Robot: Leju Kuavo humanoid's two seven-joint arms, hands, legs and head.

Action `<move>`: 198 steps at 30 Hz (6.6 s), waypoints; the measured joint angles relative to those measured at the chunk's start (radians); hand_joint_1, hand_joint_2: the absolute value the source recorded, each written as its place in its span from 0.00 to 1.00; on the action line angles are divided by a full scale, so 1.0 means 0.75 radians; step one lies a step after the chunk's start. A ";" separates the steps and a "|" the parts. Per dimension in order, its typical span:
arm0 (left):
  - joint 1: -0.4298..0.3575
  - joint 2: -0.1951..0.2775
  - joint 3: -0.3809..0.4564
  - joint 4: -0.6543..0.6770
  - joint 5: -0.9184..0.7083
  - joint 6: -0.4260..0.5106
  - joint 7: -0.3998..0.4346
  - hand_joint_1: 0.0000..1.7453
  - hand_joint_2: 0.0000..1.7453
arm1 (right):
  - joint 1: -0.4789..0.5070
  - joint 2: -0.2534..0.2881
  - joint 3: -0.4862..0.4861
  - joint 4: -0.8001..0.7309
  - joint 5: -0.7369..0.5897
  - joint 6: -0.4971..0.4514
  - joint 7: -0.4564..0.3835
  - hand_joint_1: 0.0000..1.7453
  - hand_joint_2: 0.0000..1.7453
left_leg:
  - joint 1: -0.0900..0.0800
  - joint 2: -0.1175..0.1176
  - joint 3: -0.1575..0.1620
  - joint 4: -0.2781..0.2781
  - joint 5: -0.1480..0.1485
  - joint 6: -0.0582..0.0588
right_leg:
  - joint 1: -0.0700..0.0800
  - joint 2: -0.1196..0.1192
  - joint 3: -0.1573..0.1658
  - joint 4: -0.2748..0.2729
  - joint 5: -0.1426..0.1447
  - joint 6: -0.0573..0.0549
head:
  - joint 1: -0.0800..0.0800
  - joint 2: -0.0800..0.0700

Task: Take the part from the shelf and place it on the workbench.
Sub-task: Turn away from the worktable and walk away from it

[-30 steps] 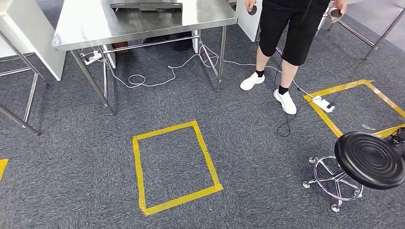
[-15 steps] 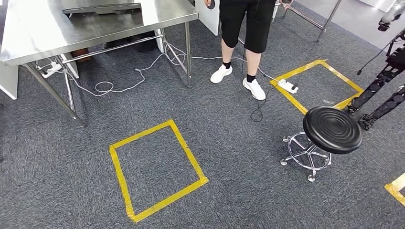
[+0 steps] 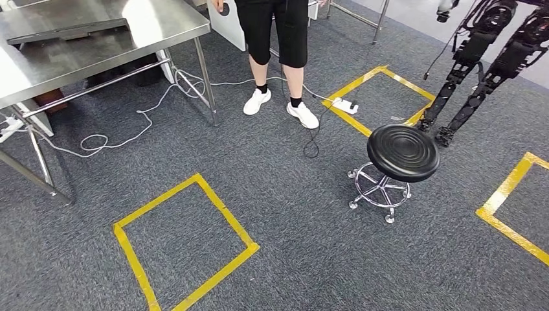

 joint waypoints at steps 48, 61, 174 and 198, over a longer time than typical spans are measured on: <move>0.011 -0.036 0.031 -0.004 0.046 0.060 0.070 0.00 0.00 | -0.014 -0.002 0.057 0.002 0.046 0.027 0.029 0.00 0.00 | -0.037 0.242 0.017 -0.044 -0.001 0.041 | 0.023 -0.218 -0.017 0.022 -0.026 0.045 | 0.011 0.000; 0.019 -0.038 0.037 -0.005 0.030 0.055 0.111 0.00 0.00 | -0.008 0.004 0.036 0.003 -0.016 0.002 0.030 0.00 0.00 | 0.006 0.006 -0.008 0.036 -0.026 0.000 | 0.006 -0.010 -0.027 0.030 0.001 -0.010 | 0.002 0.000; 0.002 -0.068 0.192 -0.027 -0.036 0.103 0.161 0.00 0.00 | -0.018 -0.005 0.059 0.009 0.048 0.053 0.021 0.00 0.00 | -0.017 0.223 0.047 -0.047 -0.031 0.009 | -0.008 -0.168 -0.030 0.018 -0.006 0.015 | -0.003 0.000; 0.011 -0.073 0.229 -0.029 -0.068 0.118 0.205 0.00 0.50 | -0.025 -0.007 0.070 0.010 0.069 0.027 -0.013 0.00 0.00 | -0.029 0.100 0.028 -0.088 0.026 0.071 | -0.008 -0.119 -0.076 0.142 -0.058 0.060 | 0.006 0.000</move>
